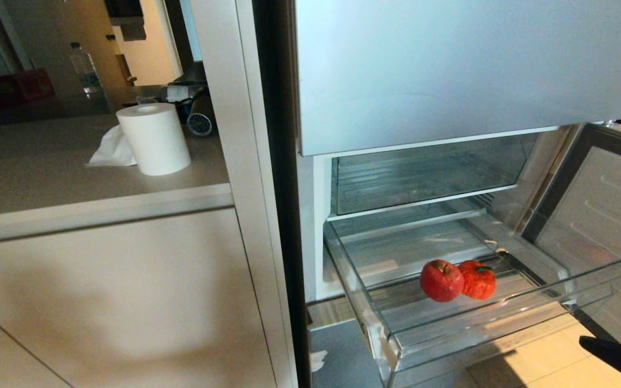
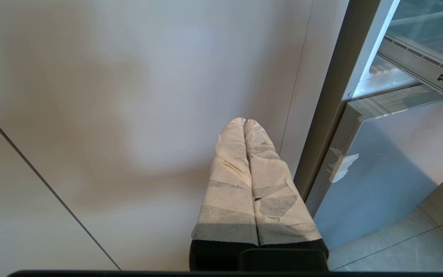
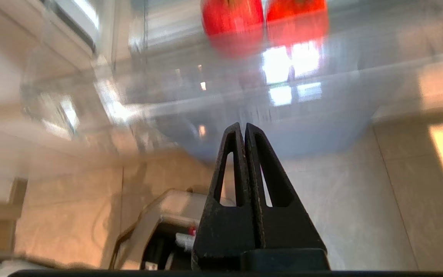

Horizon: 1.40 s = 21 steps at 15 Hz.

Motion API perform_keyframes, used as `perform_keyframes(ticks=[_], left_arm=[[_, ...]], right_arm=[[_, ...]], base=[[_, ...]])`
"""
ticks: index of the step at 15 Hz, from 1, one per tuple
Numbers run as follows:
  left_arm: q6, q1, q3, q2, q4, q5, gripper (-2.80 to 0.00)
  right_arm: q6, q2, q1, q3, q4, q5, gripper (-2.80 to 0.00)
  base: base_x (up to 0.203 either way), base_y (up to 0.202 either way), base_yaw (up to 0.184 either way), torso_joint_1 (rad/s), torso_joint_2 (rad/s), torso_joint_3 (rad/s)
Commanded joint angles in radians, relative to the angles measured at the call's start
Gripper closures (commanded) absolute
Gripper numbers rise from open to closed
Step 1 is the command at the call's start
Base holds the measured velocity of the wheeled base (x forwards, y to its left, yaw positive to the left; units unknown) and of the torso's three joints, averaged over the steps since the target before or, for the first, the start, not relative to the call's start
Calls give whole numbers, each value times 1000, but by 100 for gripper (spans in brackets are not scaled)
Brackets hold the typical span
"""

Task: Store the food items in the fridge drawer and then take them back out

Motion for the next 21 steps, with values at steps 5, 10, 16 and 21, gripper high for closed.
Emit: perform_keyframes(ticks=[5, 10, 16, 21], left_arm=[[0, 0, 1, 2, -1, 0, 0], [0, 0, 0, 2, -1, 0, 0], [0, 0, 1, 2, -1, 0, 0], [0, 0, 1, 2, -1, 0, 0]], right_arm=[[6, -63, 1, 29, 21, 3, 0], [2, -48, 4, 31, 37, 0, 0], [4, 234, 2, -35, 83, -12, 0], [-2, 445, 0, -121, 86, -21, 0]], base=[[0, 0, 0, 0, 0, 0], [0, 0, 0, 0, 0, 0], [0, 0, 0, 0, 0, 0], [0, 0, 0, 0, 0, 0]])
